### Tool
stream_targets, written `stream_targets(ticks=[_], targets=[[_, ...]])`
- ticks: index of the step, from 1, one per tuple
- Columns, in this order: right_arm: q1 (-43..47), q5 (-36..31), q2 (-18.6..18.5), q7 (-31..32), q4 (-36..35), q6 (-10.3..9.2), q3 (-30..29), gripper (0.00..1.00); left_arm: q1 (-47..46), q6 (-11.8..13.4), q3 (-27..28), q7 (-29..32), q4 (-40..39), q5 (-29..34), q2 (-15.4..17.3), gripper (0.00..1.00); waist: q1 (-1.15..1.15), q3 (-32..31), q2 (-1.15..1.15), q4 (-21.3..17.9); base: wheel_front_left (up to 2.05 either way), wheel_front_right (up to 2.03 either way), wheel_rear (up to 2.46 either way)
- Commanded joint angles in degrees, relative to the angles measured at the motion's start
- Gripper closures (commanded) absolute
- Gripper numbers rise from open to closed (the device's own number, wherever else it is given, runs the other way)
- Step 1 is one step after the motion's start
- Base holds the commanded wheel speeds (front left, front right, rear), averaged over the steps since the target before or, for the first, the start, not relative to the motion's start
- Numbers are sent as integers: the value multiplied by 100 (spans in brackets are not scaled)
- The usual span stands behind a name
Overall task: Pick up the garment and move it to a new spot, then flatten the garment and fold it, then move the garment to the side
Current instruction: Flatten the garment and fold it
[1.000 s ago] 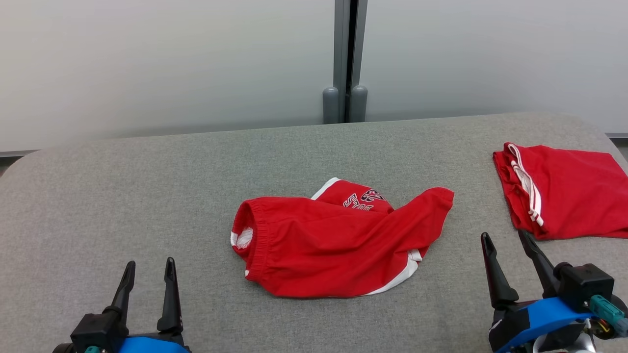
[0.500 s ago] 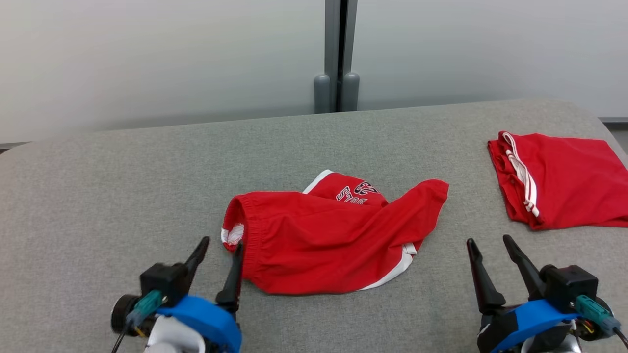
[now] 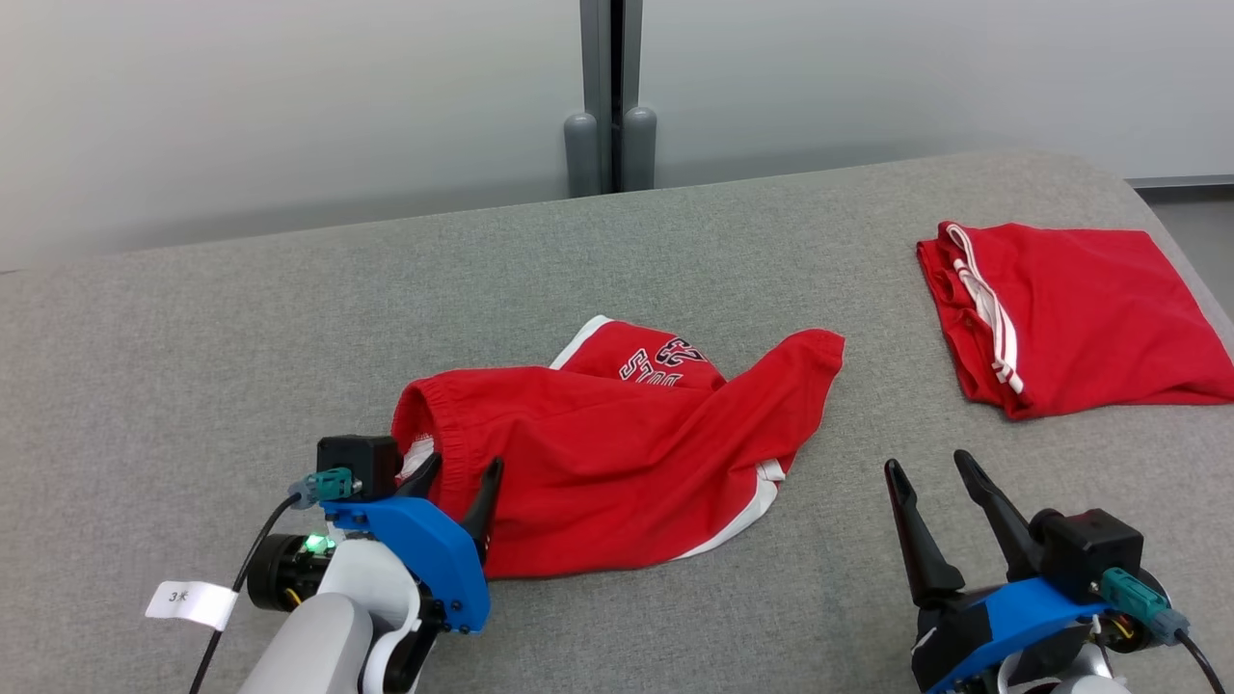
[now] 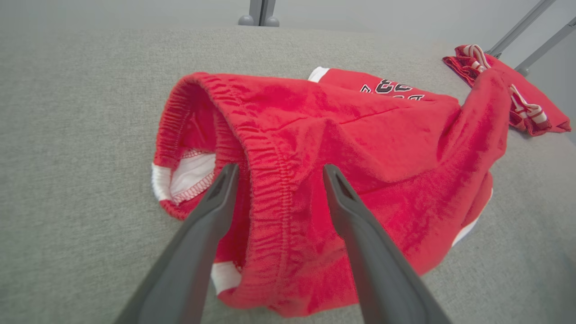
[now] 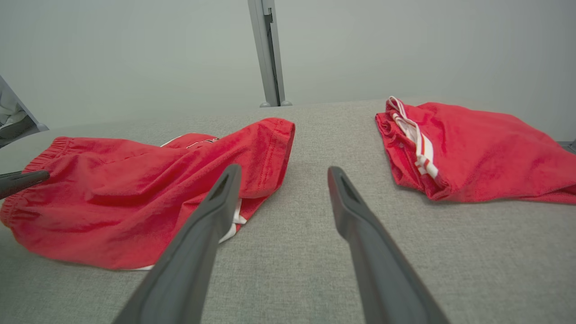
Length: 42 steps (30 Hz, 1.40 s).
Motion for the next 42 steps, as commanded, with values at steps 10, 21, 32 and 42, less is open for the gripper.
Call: stream_targets(ticks=[10,21,32,42], targets=[[-173,67,2,-77,37,3,153,0,-393,196,210,-106,382,-180,-114,100,0,103,0,-114,0,0,0],[-354,46,2,-97,-62,3,261,0,-1009,499,760,-1027,1065,-328,-104,100,0,438,0,-220,0,0,0],[-634,99,2,-194,-89,3,402,0,-1861,811,925,-1622,1975,-86,252,100,0,883,0,-395,0,0,0],[-670,85,2,-231,-6,3,308,0,-2008,551,844,-2212,2386,-65,209,0,0,906,0,-334,0,0,0]])
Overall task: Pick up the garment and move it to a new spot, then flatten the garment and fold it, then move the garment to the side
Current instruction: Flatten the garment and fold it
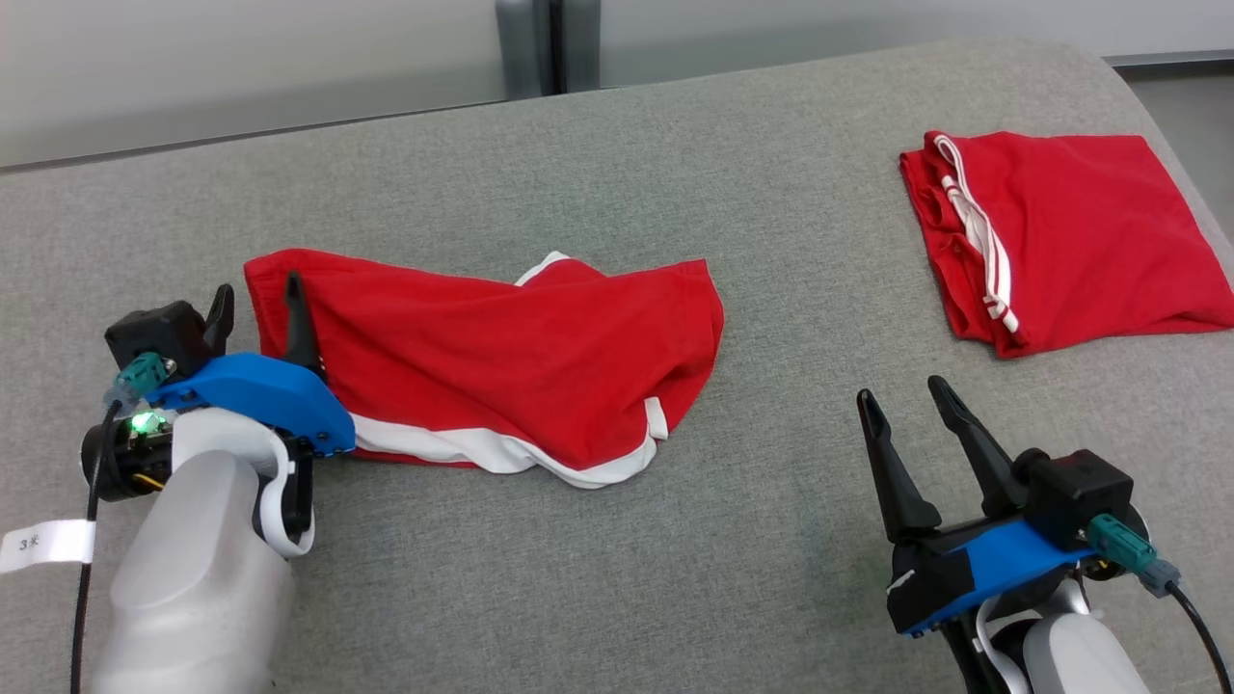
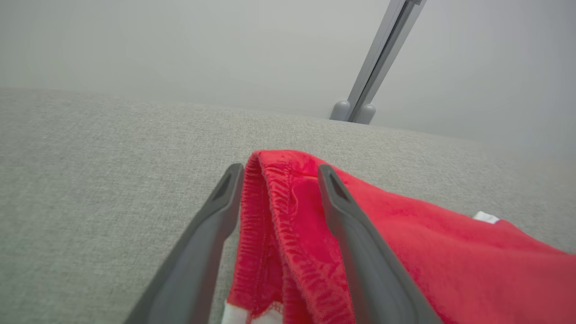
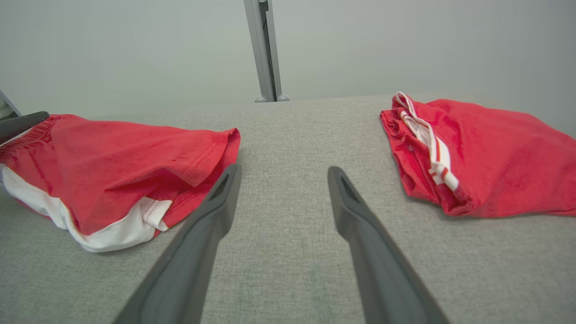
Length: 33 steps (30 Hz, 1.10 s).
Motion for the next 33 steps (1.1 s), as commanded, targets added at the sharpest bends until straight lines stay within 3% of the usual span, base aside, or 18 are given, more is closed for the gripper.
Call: stream_targets(ticks=[1,9,20,27,33], targets=[[-22,9,2,-25,0,3,-45,0,61,-81,-21,-146,11,1,-39,0,-1,-50,0,73,0,0,0],[113,-56,0,66,-91,2,-134,0,638,-373,62,-477,-406,6,-215,0,-1,-317,0,364,0,0,0],[418,-18,0,149,-78,3,-296,0,2476,-454,717,-490,-2629,678,-423,0,-1,-783,0,693,0,0,0],[640,-112,1,304,44,2,-320,0,3327,-440,924,-493,-3243,945,-548,0,-1,-1018,0,898,0,0,0],[370,-224,-1,756,421,2,-51,0,3504,-416,945,-492,-3408,1022,-583,0,-1,-984,0,1031,0,0,0]])
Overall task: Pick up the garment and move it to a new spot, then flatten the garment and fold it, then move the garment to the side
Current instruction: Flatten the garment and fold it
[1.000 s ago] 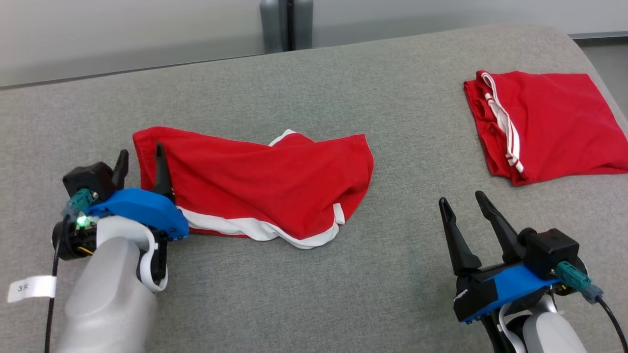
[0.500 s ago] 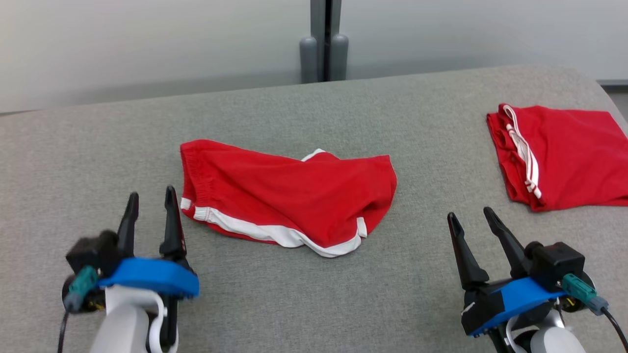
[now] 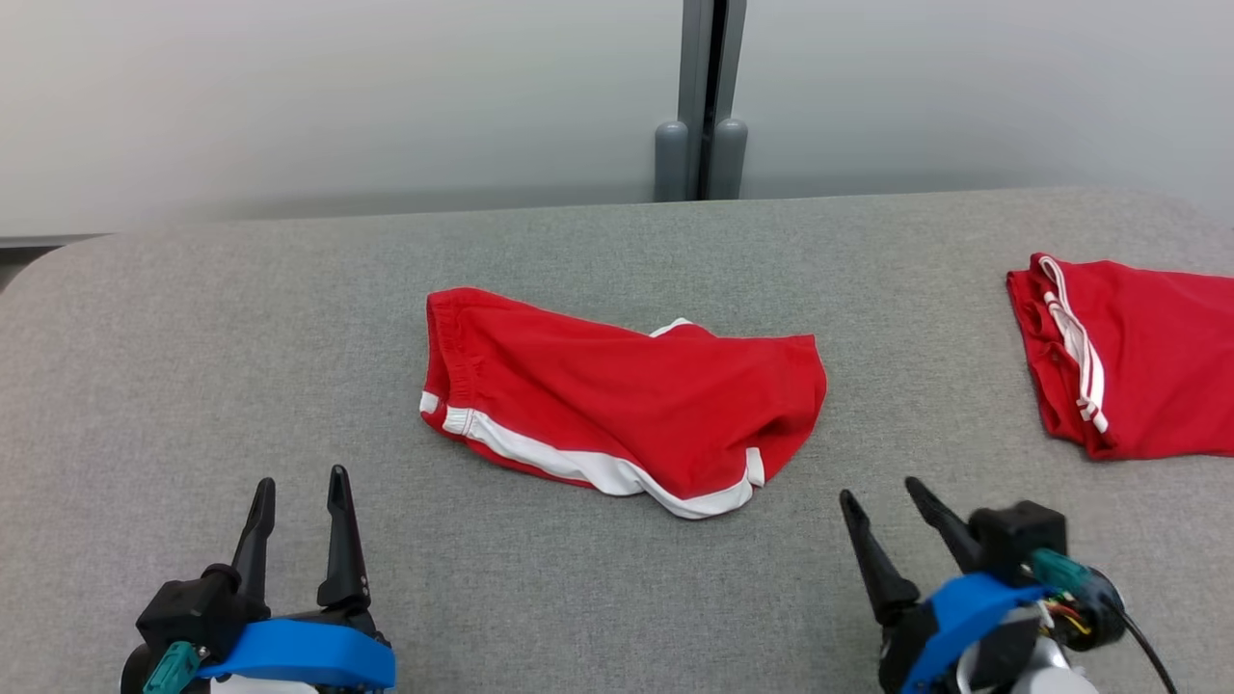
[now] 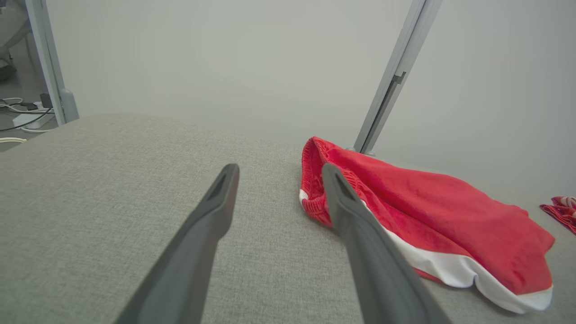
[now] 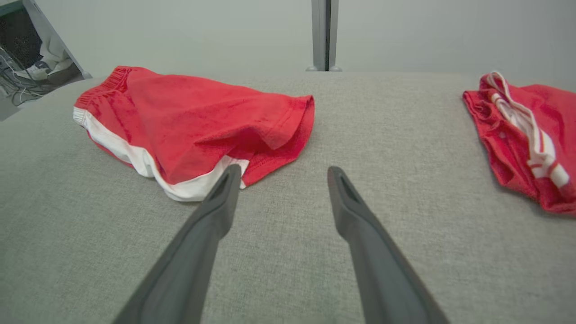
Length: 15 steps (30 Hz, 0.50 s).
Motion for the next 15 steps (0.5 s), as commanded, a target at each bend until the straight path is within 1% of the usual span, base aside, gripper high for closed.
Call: stream_targets(ticks=[1,3,8,9,15], targets=[[-287,-62,-4,216,240,2,118,0,-27,12,19,-23,-48,32,-6,0,1,62,0,42,0,0,0],[-524,1,-4,432,552,2,213,0,-94,8,24,-23,-63,42,-4,0,1,116,0,67,0,0,0],[-1325,179,-4,750,1396,2,545,0,-249,-78,55,-23,-1,55,24,0,1,264,0,131,0,0,0],[-1325,179,-4,750,1396,2,545,0,-249,-78,55,-23,-1,55,24,0,1,264,0,131,0,0,0],[-2106,425,-5,850,2402,2,889,0,-344,-101,29,-23,-32,116,5,0,1,407,0,232,0,0,0]])
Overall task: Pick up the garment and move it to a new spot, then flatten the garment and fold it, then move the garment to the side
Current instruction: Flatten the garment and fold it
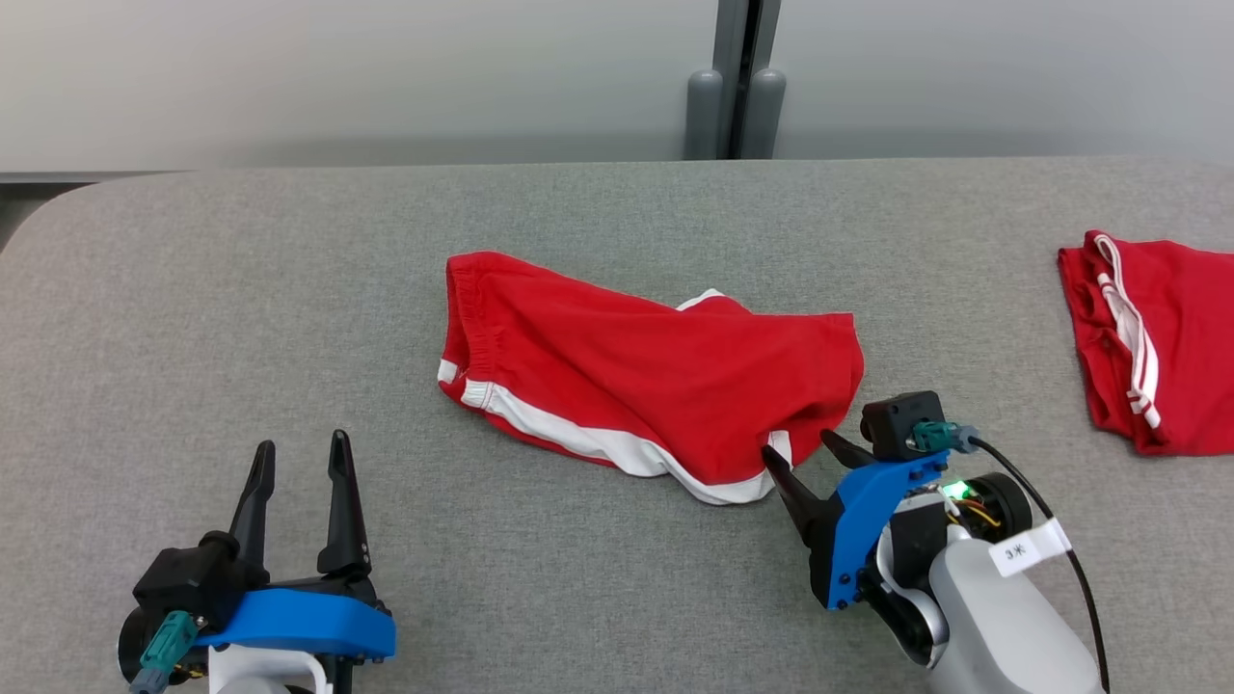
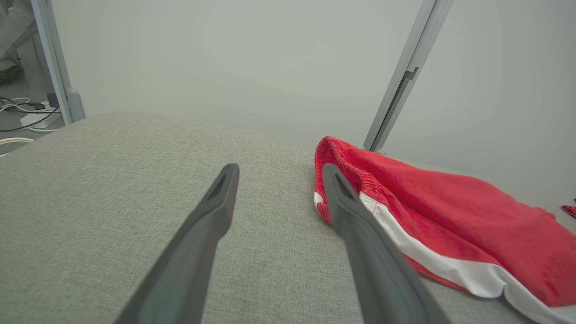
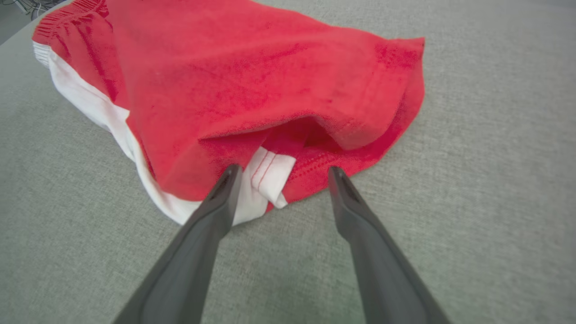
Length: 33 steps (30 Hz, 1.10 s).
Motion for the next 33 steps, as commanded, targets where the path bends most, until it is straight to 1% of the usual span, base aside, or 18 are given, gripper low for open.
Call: stream_targets(ticks=[1,6,8,9,10,11,12,13,14,19,23,27,31,32,33], targets=[[-168,55,-8,5,175,3,60,0,-71,-18,3,-23,-19,37,9,0,0,40,0,40,0,0,0],[-518,246,-8,-53,720,3,264,0,-105,-35,19,-24,-90,58,33,0,0,108,0,88,0,0,0],[-621,271,-8,-103,857,3,350,3,-112,-41,32,-24,-117,64,40,0,0,127,0,94,0,0,0],[-654,295,-8,-141,917,3,378,13,-116,-45,34,-24,-128,68,47,0,0,133,0,96,0,0,0],[-682,313,-8,-179,964,3,420,30,-120,-50,36,-24,-137,69,52,0,0,137,0,96,0,0,0],[-707,324,-8,-206,1009,3,458,52,-120,-54,38,-24,-150,69,56,0,0,139,0,95,0,0,0],[-727,351,-8,-237,1047,3,500,58,-116,-56,40,-24,-158,70,60,0,0,136,0,92,0,0,0],[-737,385,-8,-268,1080,3,533,89,-108,-56,44,-24,-163,70,59,0,0,130,0,88,0,0,0],[-747,425,-8,-301,1101,3,563,100,-96,-56,45,-24,-171,71,59,0,0,123,0,82,0,0,0],[-694,431,-8,-561,1193,2,463,100,10,-38,58,-24,-194,70,59,0,0,32,0,24,0,0,0],[-469,242,-8,-802,1056,2,134,100,113,-3,80,-24,-237,51,54,0,0,-72,0,-27,0,0,0],[-91,-22,-8,-877,596,2,-326,100,219,32,104,-24,-295,30,57,0,0,-161,0,-94,0,0,0],[504,-354,-10,-696,-96,2,-875,100,301,65,127,-24,-363,13,69,0,0,-218,0,-162,0,0,0],[670,-402,-8,-600,-281,2,-968,71,322,77,134,-24,-374,13,71,0,0,-230,0,-179,0,0,0],[822,-394,-8,-524,-481,3,-1080,0,340,86,133,-24,-385,15,79,0,0,-240,0,-193,0,0,0]])
